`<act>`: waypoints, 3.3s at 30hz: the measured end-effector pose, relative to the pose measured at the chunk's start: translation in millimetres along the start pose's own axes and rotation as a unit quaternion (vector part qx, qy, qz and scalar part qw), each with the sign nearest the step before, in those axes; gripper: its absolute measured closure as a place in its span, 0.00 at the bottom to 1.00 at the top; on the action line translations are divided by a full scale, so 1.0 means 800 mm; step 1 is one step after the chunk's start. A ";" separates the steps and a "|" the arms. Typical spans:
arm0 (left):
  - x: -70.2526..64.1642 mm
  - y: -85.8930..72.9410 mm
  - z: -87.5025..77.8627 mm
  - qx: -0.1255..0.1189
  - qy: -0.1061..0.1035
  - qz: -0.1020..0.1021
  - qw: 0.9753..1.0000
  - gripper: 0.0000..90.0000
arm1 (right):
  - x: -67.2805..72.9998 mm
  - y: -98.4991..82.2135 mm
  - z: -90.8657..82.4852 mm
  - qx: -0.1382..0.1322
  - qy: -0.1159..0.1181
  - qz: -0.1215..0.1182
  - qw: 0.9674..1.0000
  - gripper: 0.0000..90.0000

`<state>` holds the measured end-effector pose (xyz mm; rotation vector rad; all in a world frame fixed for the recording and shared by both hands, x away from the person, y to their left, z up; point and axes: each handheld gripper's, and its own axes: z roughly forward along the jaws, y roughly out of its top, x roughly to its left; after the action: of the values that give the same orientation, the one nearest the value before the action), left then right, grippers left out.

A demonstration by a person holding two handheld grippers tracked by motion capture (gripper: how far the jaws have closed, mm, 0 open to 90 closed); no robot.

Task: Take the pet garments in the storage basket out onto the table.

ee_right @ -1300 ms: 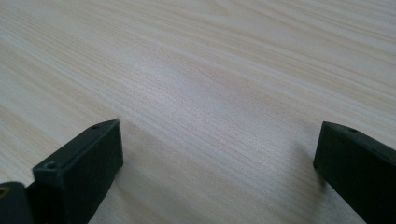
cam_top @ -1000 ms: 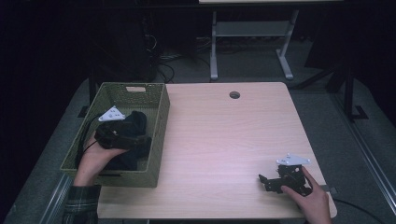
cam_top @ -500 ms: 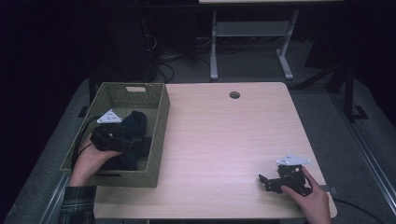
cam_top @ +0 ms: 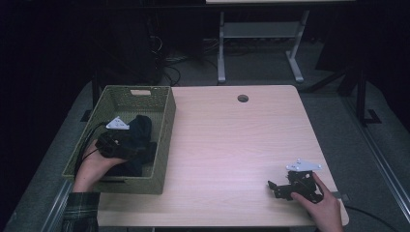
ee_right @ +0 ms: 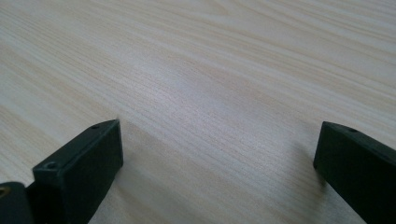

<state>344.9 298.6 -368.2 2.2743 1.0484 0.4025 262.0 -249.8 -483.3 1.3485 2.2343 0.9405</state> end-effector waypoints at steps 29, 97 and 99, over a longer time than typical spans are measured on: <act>0.019 -0.014 0.051 0.102 0.005 0.012 0.995 0.25 | 0.000 0.000 0.000 0.000 0.000 0.000 1.000 0.01; 0.002 0.079 -0.108 -0.189 -0.045 -0.069 0.978 0.84 | 0.000 0.000 0.000 0.000 0.000 -0.001 1.000 0.01; -0.004 0.087 -0.111 -0.197 -0.050 -0.063 0.977 0.84 | 0.000 0.000 0.000 0.000 0.000 -0.001 1.000 0.01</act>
<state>339.7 294.8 -255.6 1.8471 0.9581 0.3994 262.1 -249.9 -483.3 1.3465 2.2354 0.9399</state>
